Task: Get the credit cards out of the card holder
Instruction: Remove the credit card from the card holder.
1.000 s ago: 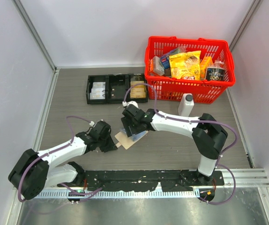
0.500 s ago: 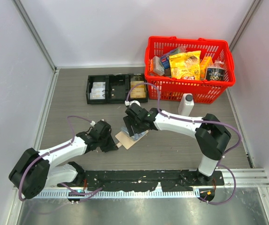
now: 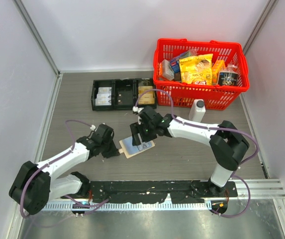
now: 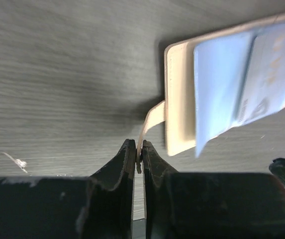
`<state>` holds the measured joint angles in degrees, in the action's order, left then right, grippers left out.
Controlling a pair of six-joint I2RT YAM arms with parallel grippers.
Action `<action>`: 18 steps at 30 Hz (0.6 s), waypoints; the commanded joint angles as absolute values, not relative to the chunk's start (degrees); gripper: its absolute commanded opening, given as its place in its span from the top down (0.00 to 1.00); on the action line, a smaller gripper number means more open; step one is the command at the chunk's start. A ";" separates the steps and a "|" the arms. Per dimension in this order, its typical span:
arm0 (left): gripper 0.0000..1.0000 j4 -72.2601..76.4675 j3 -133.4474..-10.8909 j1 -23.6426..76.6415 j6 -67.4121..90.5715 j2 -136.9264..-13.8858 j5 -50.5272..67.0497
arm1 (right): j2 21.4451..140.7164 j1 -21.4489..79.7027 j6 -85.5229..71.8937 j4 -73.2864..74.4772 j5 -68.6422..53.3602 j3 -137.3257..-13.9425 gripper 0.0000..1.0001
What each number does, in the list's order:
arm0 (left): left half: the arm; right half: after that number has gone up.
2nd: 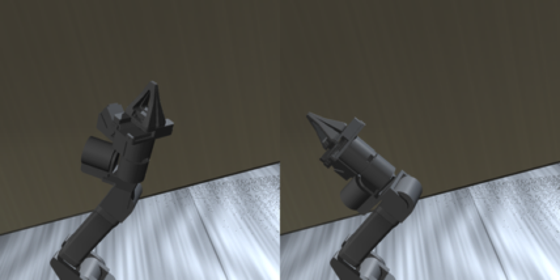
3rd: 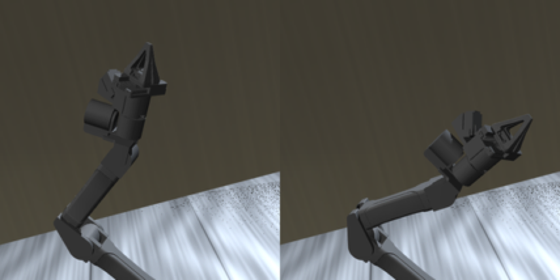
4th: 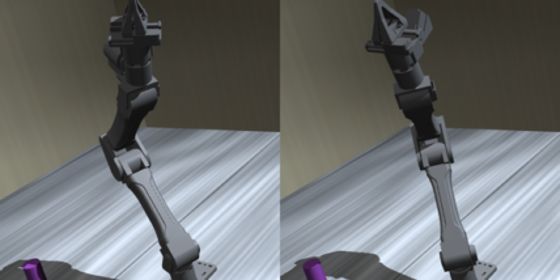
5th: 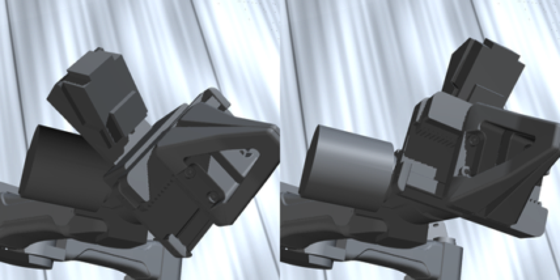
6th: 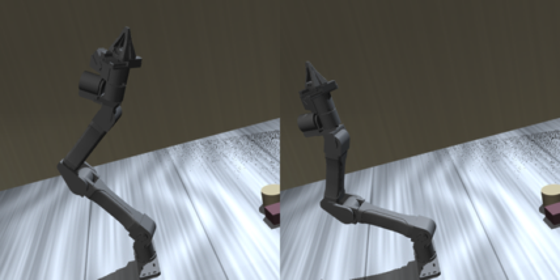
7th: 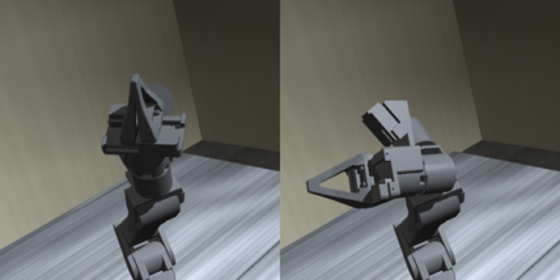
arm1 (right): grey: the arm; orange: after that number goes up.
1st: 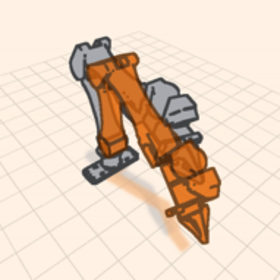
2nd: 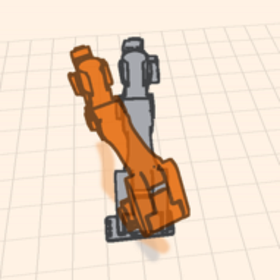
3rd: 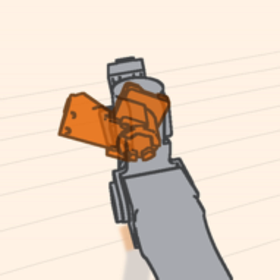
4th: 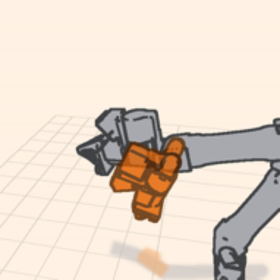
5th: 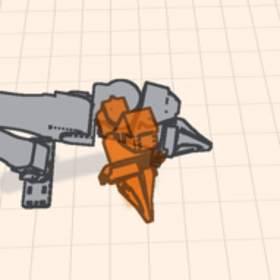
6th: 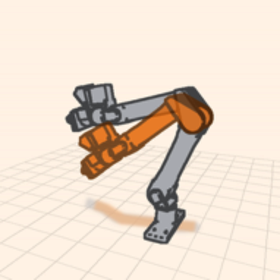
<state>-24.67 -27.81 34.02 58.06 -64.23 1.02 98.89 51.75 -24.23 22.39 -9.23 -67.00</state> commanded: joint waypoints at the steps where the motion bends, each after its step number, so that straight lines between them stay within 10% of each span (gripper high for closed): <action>1: 0.85 -28.65 -34.97 29.63 53.88 -63.46 -1.14 | 93.79 45.54 -26.19 15.39 -16.08 -62.85 0.32; 9: 0.62 -27.00 -42.28 29.62 55.01 -63.54 3.59 | 93.34 40.08 -27.42 8.98 -18.98 -57.40 0.68; 18: 0.60 -7.75 -37.97 31.73 60.91 -71.44 11.86 | 96.94 39.02 -29.09 4.14 -19.16 -55.46 0.80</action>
